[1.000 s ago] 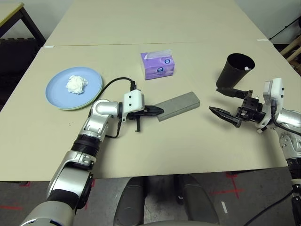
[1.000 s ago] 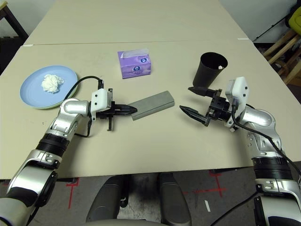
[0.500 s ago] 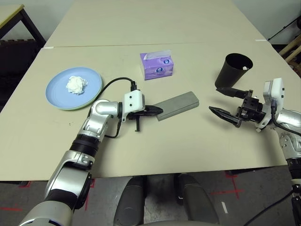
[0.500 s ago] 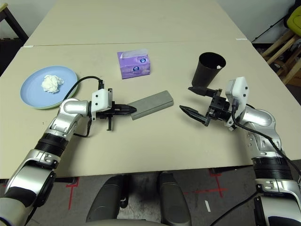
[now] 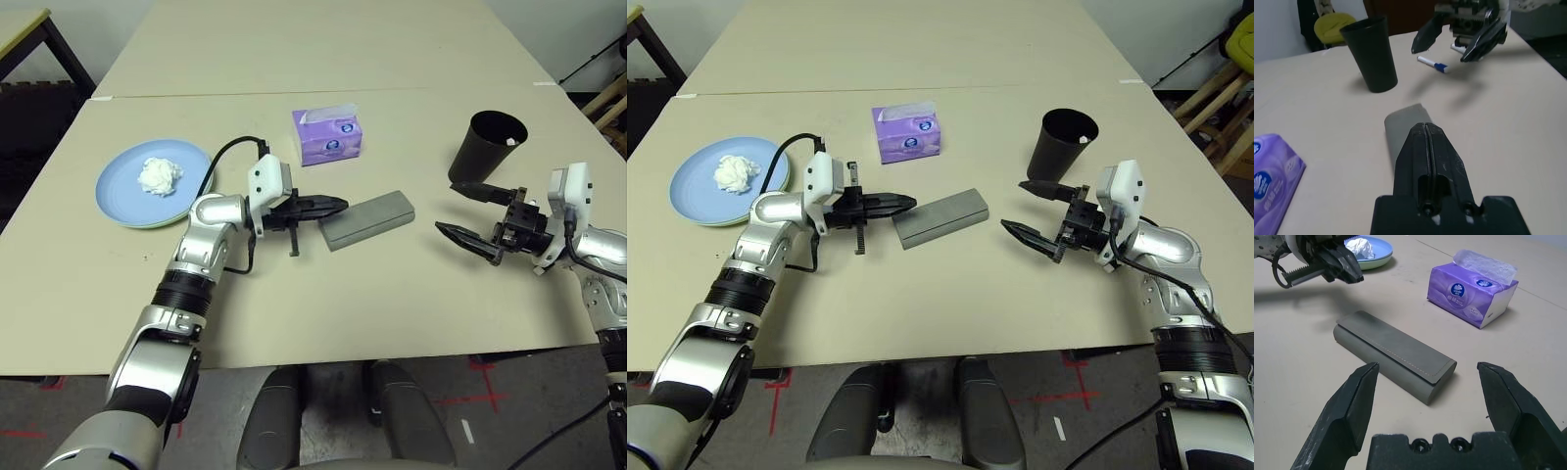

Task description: Organize and tidy the items on the table.

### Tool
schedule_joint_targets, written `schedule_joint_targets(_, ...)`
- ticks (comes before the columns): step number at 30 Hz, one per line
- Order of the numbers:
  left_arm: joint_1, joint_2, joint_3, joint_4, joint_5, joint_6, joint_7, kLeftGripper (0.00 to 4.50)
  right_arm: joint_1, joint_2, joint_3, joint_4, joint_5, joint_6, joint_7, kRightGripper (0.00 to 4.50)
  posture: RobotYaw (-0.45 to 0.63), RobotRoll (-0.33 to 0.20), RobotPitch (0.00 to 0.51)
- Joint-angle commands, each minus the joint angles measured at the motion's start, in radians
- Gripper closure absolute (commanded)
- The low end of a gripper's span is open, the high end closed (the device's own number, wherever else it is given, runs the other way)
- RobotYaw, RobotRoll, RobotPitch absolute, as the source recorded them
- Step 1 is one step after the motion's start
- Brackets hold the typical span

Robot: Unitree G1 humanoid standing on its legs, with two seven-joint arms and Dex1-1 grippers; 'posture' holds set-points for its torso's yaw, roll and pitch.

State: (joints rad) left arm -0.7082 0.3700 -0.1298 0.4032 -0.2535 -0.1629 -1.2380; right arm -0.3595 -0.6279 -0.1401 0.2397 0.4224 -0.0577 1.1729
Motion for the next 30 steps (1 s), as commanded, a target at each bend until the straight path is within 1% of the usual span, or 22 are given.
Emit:
schedule_joint_targets(1, -0.006, -0.003, -0.017, -0.032, -0.004, 0.025, -0.009, 4.43, 0.003, -0.006, -0.001, 0.008, -0.004, -0.010, 0.008, 0.00, 0.03, 0.000, 0.164)
schedule_joint_targets(5, -0.007, 0.013, -0.019, -0.023, -0.001, 0.048, -0.021, 4.43, 0.008, -0.004, -0.005, 0.005, 0.005, 0.007, 0.003, 0.00, 0.03, 0.000, 0.164)
schedule_joint_targets(8, 0.001, 0.030, -0.001, -0.032, -0.031, 0.085, -0.047, 4.43, 0.014, -0.004, -0.022, -0.004, 0.020, 0.031, -0.015, 0.00, 0.02, 0.000, 0.169)
schedule_joint_targets(10, 0.001, 0.035, 0.014, -0.031, -0.041, 0.102, -0.037, 4.07, 0.017, -0.005, -0.031, -0.008, 0.025, 0.035, -0.024, 0.00, 0.01, 0.000, 0.171)
schedule_joint_targets(11, 0.002, 0.037, 0.020, -0.025, -0.039, 0.100, -0.028, 3.85, 0.020, -0.007, -0.033, -0.010, 0.026, 0.036, -0.025, 0.00, 0.01, 0.000, 0.171)
schedule_joint_targets(12, 0.002, 0.040, 0.025, -0.018, -0.035, 0.097, -0.019, 3.50, 0.024, -0.009, -0.035, -0.013, 0.026, 0.036, -0.026, 0.00, 0.01, 0.000, 0.171)
schedule_joint_targets(17, -0.021, 0.032, 0.066, 0.038, -0.029, 0.069, 0.033, 1.64, 0.038, -0.007, -0.040, -0.032, 0.028, 0.044, -0.033, 0.00, 0.01, 0.000, 0.167)
schedule_joint_targets(18, -0.026, 0.031, 0.071, 0.047, -0.031, 0.068, 0.037, 1.32, 0.039, -0.006, -0.040, -0.036, 0.029, 0.047, -0.035, 0.00, 0.01, 0.000, 0.167)
schedule_joint_targets(21, -0.028, 0.041, 0.075, 0.055, -0.043, 0.057, -0.002, 0.13, 0.039, -0.004, -0.039, -0.047, 0.029, 0.060, -0.046, 0.00, 0.01, 0.000, 0.168)
schedule_joint_targets(22, -0.026, 0.049, 0.073, 0.052, -0.049, 0.061, -0.025, 0.06, 0.039, -0.003, -0.039, -0.051, 0.030, 0.072, -0.055, 0.00, 0.00, 0.000, 0.172)
schedule_joint_targets(25, -0.021, 0.070, 0.067, 0.046, -0.054, 0.072, -0.076, 0.06, 0.042, -0.005, -0.041, -0.069, 0.034, 0.092, -0.066, 0.00, 0.00, 0.000, 0.175)
schedule_joint_targets(30, -0.022, 0.072, 0.075, 0.052, -0.054, 0.081, -0.085, 0.06, 0.063, -0.010, -0.050, -0.085, 0.039, 0.095, -0.070, 0.00, 0.00, 0.000, 0.176)
